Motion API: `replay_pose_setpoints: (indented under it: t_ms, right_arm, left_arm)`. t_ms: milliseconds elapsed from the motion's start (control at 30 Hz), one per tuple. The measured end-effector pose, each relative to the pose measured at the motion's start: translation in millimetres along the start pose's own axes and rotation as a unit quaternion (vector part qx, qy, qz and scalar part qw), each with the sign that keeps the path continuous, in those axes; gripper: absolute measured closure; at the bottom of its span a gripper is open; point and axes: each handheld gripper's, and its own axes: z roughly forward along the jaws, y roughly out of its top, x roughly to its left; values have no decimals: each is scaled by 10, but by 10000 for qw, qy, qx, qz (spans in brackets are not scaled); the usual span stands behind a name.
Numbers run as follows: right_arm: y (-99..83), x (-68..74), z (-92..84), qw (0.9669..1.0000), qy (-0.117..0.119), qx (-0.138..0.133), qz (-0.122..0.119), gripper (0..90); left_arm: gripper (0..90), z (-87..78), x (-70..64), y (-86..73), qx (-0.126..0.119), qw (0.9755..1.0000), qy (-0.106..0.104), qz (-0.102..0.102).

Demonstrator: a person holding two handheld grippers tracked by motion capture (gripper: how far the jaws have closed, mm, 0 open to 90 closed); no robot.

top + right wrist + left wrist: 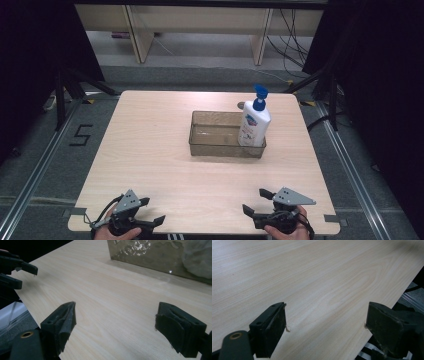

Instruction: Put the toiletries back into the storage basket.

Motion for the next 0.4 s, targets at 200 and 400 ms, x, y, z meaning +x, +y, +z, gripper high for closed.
replay_pose_setpoints:
  t_ms: [200,400]
  right_arm:
    - [-2,-6,9,9999,-35,-6,-130,171]
    - [-2,-3,10,10000,9,19,-61,172]
  left_arm:
    - [158,-2,1,1,1,10000,-1,18]
    - [158,-3,2,1,6,10000,0,14]
